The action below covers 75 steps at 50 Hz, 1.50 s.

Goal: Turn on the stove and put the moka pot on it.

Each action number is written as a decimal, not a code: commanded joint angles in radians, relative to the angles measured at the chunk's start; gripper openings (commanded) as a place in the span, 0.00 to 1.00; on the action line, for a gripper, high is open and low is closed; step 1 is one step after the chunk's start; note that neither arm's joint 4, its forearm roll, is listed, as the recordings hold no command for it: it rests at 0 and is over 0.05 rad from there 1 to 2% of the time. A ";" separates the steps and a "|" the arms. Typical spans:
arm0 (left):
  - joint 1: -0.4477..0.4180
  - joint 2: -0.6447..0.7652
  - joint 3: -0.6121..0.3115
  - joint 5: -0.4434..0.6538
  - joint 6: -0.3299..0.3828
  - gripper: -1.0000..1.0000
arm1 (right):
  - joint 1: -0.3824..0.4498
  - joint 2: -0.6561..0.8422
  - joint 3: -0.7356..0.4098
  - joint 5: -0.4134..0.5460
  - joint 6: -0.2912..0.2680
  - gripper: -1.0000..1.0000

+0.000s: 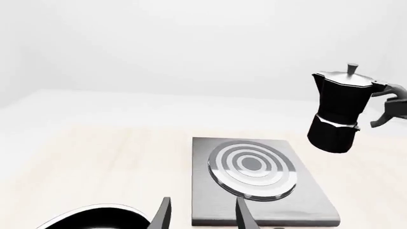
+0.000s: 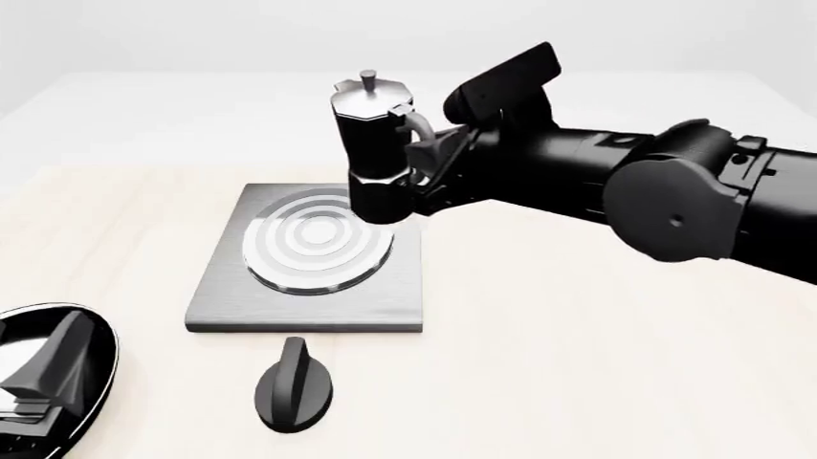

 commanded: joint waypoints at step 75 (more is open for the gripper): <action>0.003 0.000 0.019 0.011 -0.003 1.00 | 0.045 0.624 -0.403 -0.181 0.010 0.00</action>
